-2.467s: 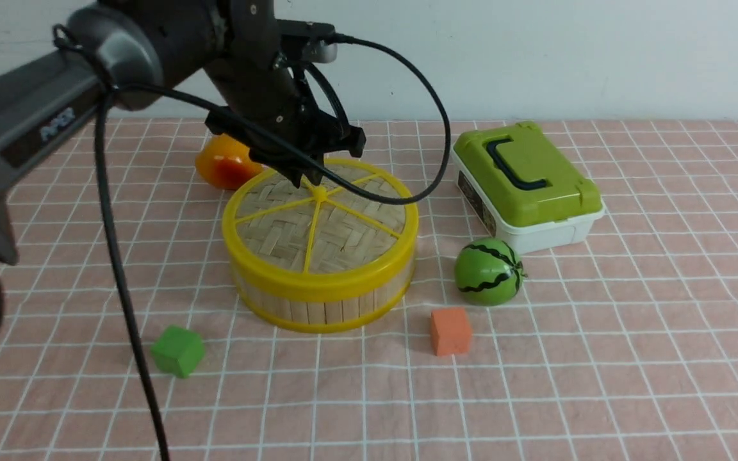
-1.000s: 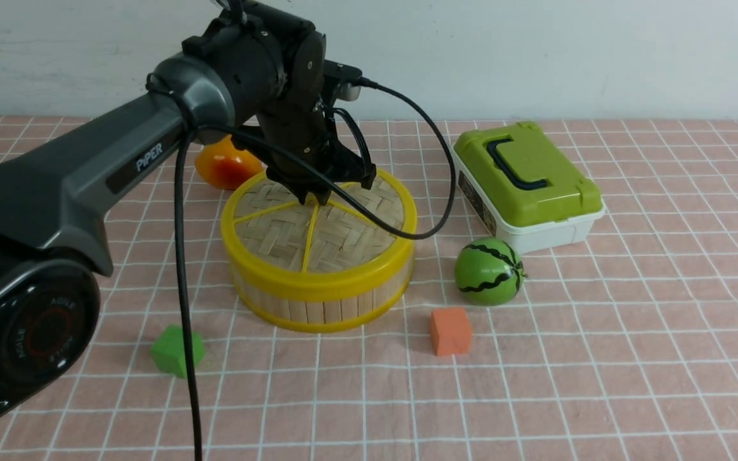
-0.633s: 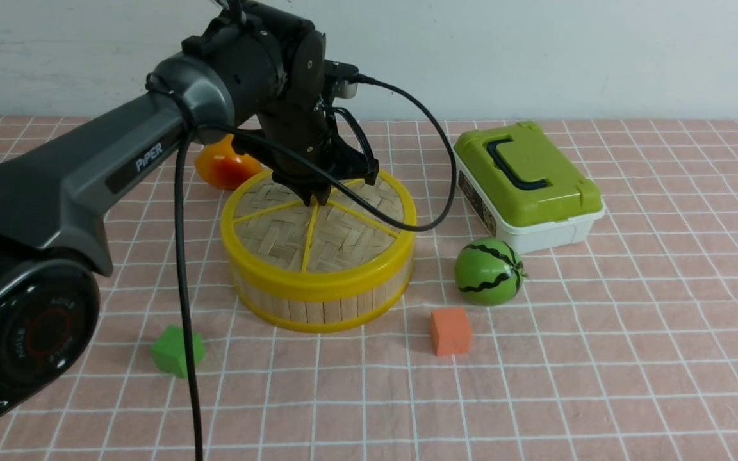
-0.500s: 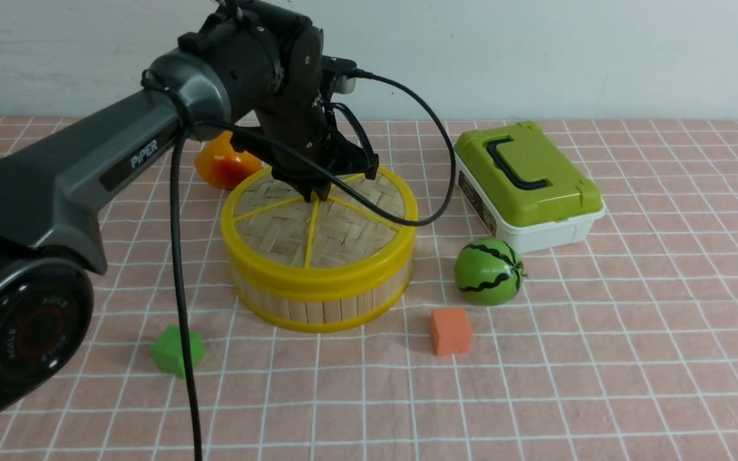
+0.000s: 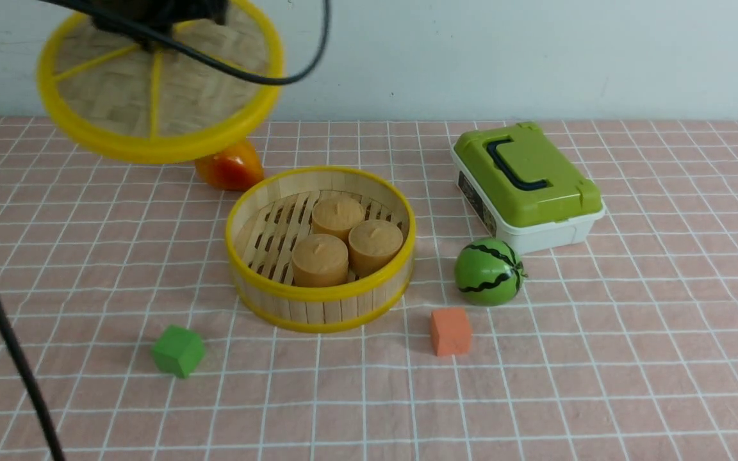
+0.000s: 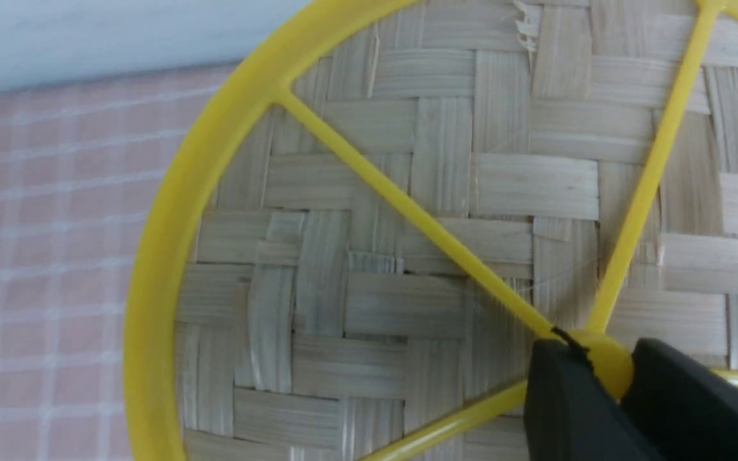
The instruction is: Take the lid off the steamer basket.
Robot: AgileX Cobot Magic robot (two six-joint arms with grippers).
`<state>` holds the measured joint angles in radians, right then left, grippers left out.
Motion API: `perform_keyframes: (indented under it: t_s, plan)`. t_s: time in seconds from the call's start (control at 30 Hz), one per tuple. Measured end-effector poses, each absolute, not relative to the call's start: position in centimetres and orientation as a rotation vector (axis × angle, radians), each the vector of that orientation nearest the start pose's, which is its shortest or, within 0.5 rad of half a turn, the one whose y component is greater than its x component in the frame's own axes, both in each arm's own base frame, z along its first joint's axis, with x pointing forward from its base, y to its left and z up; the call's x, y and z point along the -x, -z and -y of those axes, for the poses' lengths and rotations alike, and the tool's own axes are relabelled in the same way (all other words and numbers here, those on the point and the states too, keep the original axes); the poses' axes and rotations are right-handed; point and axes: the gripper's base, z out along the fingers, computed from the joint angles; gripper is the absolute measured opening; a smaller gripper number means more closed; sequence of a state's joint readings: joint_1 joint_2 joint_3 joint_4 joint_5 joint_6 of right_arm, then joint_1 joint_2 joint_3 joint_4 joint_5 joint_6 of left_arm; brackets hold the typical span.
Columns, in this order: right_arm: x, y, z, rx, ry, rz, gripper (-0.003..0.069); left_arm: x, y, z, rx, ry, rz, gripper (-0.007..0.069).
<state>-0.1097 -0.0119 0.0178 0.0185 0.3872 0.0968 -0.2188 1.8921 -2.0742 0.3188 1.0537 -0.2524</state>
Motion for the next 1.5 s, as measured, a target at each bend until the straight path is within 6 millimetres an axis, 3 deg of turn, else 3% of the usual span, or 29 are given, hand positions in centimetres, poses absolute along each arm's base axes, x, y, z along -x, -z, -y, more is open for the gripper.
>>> perform_keyframes:
  t_s: [0.03, 0.2, 0.3, 0.57, 0.63, 0.87, 0.97, 1.07, 1.13, 1.23, 1.33, 1.37, 1.4, 1.43, 1.5]
  plan:
    - [-5.2, -17.3, 0.5, -0.205, -0.009, -1.865, 0.0242, -42.3, -39.3, 4.5, 0.062, -0.183, -2.347, 0.0099]
    - [-5.2, -17.3, 0.5, -0.205, -0.009, -1.865, 0.0242, -43.1, -33.4, 0.8, 0.179, -0.155, -2.461, 0.0099]
    - [-5.2, -17.3, 0.5, -0.205, -0.009, -1.865, 0.0242, -43.3, -29.8, 0.3, 0.188, -0.132, -2.468, 0.0099]
    - [-5.2, -17.3, 0.5, -0.205, -0.009, -1.865, 0.0242, -44.5, -25.0, 0.5, 0.247, -0.081, -2.435, 0.0099]
    - [-5.2, -17.3, 0.5, -0.205, -0.009, -1.865, 0.0242, -45.1, -23.0, 0.5, 0.255, -0.088, -2.474, 0.0099]
    - [-5.2, -17.3, 0.5, -0.205, -0.009, -1.865, 0.0242, -45.7, -20.0, 0.6, 0.266, -0.085, -2.531, 0.0108]
    - [-5.2, -17.3, 0.5, -0.205, -0.009, -1.865, 0.0242, -45.8, -20.1, 0.8, 0.297, -0.042, -2.524, 0.0181]
    - [-5.2, -17.3, 0.5, -0.205, -0.009, -1.865, 0.0242, -45.7, -20.9, 1.1, 0.356, 0.029, -2.509, 0.0342]
    - [-5.2, -17.3, 0.5, -0.205, -0.009, -1.865, 0.0242, -45.5, -21.4, 1.2, 0.37, 0.043, -2.506, 0.0386]
    - [-5.2, -17.3, 0.5, -0.205, -0.009, -1.865, 0.0242, -44.6, -24.2, 1.2, 0.389, 0.063, -2.483, 0.0426]
    - [-5.2, -17.3, 0.5, -0.205, -0.009, -1.865, 0.0242, -43.1, -27.6, 1.1, 0.389, 0.068, -2.445, 0.0388]
    - [-5.2, -17.3, 0.5, -0.205, -0.009, -1.865, 0.0242, -41.6, -30.9, 1.0, 0.376, 0.077, -2.387, 0.0315]
    - [-5.2, -17.3, 0.5, -0.205, -0.009, -1.865, 0.0242, -41.4, -31.3, 1.0, 0.376, 0.08, -2.378, 0.0305]
    - [-5.2, -17.3, 0.5, -0.205, -0.009, -1.865, 0.0242, -40.0, -34.3, 1.0, 0.368, 0.101, -2.303, 0.0218]
    - [-5.2, -17.3, 0.5, -0.205, -0.009, -1.865, 0.0242, -37.5, -38.6, 1.0, 0.351, 0.142, -2.161, 0.0114]
